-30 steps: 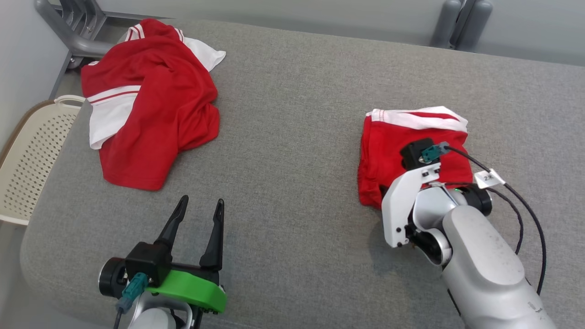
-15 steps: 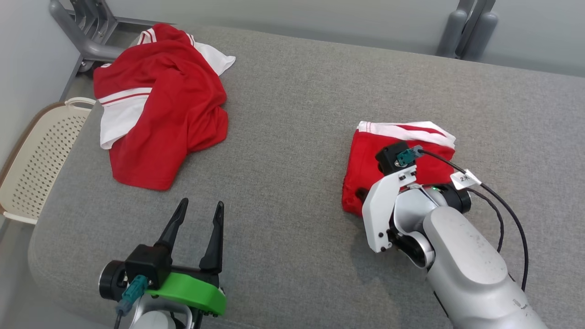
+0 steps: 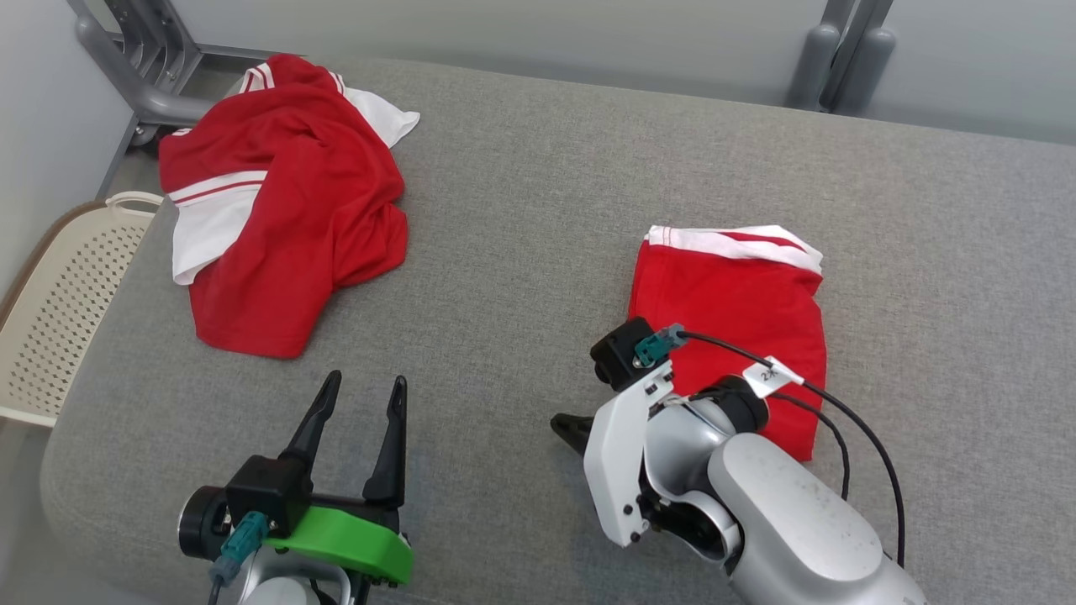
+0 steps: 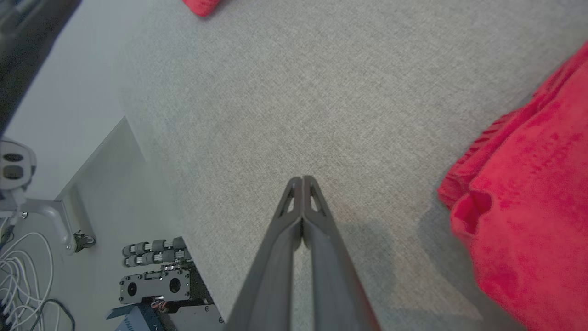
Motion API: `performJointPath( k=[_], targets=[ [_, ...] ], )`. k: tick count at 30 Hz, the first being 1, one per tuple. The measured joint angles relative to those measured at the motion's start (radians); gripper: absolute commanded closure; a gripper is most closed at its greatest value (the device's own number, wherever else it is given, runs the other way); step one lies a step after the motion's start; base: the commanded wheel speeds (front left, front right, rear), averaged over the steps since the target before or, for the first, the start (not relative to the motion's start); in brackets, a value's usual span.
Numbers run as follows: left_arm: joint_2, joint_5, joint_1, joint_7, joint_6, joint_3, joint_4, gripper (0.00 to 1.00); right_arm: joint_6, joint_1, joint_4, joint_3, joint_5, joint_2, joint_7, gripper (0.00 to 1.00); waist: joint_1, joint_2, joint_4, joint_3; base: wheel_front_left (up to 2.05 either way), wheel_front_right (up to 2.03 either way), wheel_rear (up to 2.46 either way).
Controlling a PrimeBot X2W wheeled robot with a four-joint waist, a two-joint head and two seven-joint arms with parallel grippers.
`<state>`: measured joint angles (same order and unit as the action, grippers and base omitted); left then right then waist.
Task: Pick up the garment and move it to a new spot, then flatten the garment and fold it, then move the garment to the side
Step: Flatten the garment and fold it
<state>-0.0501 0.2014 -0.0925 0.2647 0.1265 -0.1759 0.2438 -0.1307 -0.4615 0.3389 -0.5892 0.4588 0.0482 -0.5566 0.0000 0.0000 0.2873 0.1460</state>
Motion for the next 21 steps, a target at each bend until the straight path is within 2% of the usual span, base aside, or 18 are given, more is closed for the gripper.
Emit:
performJointPath(
  k=[3,4,5,6,10,16,21],
  targets=[
    [0.000,0.000,0.000,0.000,0.000,-0.002,0.000,0.00,0.000,0.005,-0.032,0.005,0.005,0.000,0.004,1.00,0.0000,0.0000,-0.003,-0.004,0.00,0.00,0.00],
    [0.000,0.000,0.001,0.000,0.000,-0.002,0.001,0.00,0.000,0.005,-0.041,0.021,-0.006,0.000,0.004,0.69,0.0000,0.0000,-0.004,-0.006,0.00,0.00,0.00],
    [0.000,0.000,0.001,0.000,0.000,-0.002,0.001,0.00,0.000,0.005,-0.041,0.021,-0.006,0.000,0.004,0.56,0.0000,0.0000,-0.004,-0.006,0.00,0.00,0.00],
    [0.000,0.000,0.004,0.000,0.000,-0.001,0.001,0.00,0.000,0.005,-0.052,0.042,-0.021,0.000,0.004,0.00,0.0000,0.0000,-0.005,-0.009,0.00,0.00,0.00],
    [0.000,0.000,0.019,0.000,0.000,0.000,0.001,0.00,0.000,0.028,-0.097,0.175,-0.067,-0.001,-0.042,0.00,-0.0001,0.0000,-0.013,-0.021,0.00,0.00,0.00],
    [0.000,-0.007,0.023,0.000,0.000,-0.001,-0.010,0.00,0.000,0.087,-0.170,0.427,-0.139,0.001,-0.102,0.00,-0.0001,0.0000,-0.028,-0.024,0.00,0.00,0.00],
    [0.000,-0.023,0.020,0.000,0.001,-0.002,-0.042,0.00,0.000,0.108,-0.182,0.549,-0.190,0.002,-0.110,0.00,0.0000,0.0000,-0.031,-0.006,0.00,0.00,0.00]
  ],
)
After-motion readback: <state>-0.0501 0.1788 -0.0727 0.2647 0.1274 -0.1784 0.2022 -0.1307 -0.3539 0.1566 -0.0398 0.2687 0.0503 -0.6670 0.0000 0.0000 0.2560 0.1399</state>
